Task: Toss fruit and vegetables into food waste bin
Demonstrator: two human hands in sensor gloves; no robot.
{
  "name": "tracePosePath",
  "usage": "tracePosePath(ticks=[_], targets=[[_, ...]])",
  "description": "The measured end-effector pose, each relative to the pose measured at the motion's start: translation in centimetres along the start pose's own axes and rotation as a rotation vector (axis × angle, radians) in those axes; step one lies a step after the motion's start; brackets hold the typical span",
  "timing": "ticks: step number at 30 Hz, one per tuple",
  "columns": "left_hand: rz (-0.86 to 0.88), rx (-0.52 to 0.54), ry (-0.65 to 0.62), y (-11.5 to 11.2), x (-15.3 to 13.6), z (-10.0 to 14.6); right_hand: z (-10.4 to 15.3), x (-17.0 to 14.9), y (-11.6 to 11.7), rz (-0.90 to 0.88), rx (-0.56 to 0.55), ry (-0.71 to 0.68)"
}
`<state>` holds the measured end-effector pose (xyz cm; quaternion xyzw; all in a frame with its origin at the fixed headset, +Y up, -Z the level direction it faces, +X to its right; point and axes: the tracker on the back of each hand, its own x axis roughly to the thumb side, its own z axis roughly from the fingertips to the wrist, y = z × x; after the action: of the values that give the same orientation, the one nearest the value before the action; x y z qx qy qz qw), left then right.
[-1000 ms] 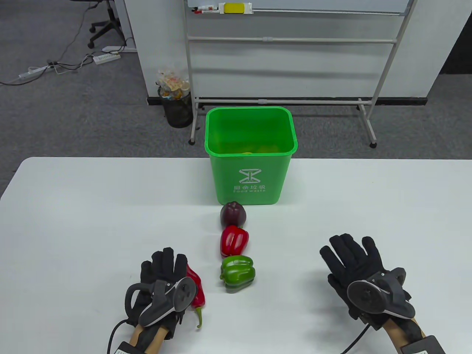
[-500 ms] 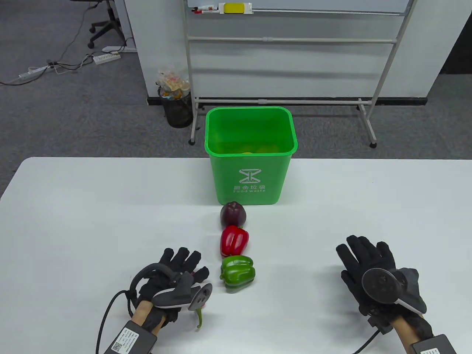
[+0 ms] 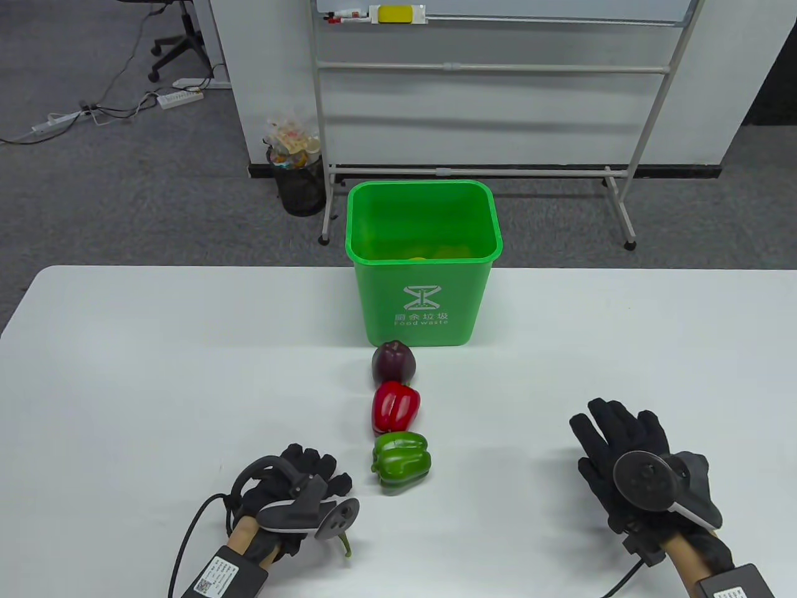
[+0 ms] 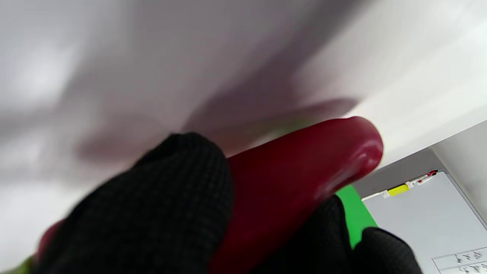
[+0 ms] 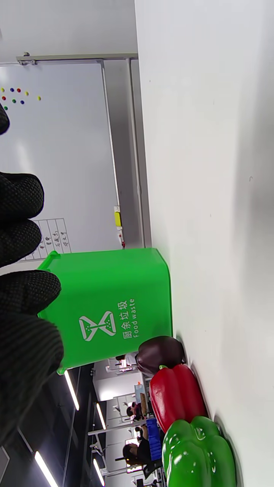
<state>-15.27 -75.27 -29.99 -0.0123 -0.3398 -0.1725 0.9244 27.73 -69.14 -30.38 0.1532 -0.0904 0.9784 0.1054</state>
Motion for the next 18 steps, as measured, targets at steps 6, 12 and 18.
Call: tracePosePath(ticks=[6, 12, 18], targets=[[0.317, 0.195, -0.043, 4.1, 2.0, 2.1, 0.0, 0.2, 0.4, 0.02, 0.01, -0.009], [1.021, 0.355, -0.145, 5.9, 4.8, 1.1, 0.0, 0.6, 0.6, 0.032, 0.011, -0.023], [1.81, 0.608, -0.242, 11.2, 3.6, -4.0, -0.1, 0.8, 1.0, 0.035, 0.023, -0.032]])
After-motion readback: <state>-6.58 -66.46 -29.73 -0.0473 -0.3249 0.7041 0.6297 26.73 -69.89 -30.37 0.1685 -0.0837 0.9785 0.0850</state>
